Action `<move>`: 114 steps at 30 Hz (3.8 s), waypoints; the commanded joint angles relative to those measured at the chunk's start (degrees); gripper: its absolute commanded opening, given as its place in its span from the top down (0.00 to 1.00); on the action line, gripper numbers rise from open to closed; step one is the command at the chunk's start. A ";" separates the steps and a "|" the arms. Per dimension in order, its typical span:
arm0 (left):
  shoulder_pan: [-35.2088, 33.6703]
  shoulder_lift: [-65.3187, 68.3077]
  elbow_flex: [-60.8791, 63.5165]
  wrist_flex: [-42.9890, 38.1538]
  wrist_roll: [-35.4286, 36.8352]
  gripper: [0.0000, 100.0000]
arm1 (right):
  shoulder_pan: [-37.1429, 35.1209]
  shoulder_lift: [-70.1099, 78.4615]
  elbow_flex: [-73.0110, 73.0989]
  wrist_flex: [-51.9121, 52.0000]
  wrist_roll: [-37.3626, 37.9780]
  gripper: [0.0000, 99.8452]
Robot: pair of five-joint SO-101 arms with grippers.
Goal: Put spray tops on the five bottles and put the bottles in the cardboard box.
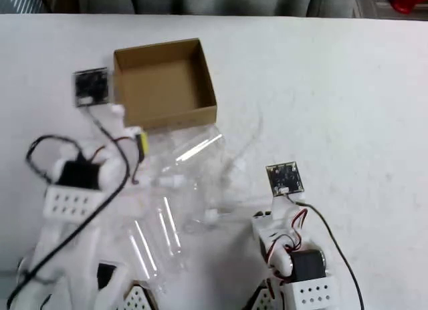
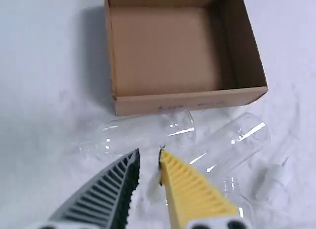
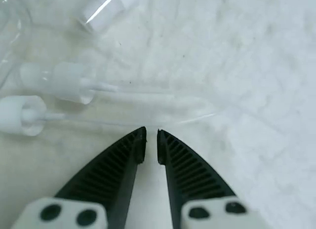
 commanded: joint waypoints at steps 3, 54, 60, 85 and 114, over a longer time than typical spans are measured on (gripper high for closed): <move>9.01 11.21 -3.78 -14.24 1.14 0.92 | 0.66 -0.66 0.70 0.31 0.62 0.98; -18.42 14.99 -19.08 15.91 4.84 0.92 | 0.66 -0.66 0.70 0.31 0.62 0.98; -21.85 17.19 -19.16 12.04 11.25 0.90 | 0.66 -0.66 0.70 0.31 0.70 0.98; -25.01 43.56 -31.03 4.75 33.32 0.73 | 0.75 -0.66 0.70 0.31 0.70 0.98; -25.89 62.02 -41.05 4.66 32.70 0.85 | 2.42 -0.66 0.70 0.31 0.70 0.98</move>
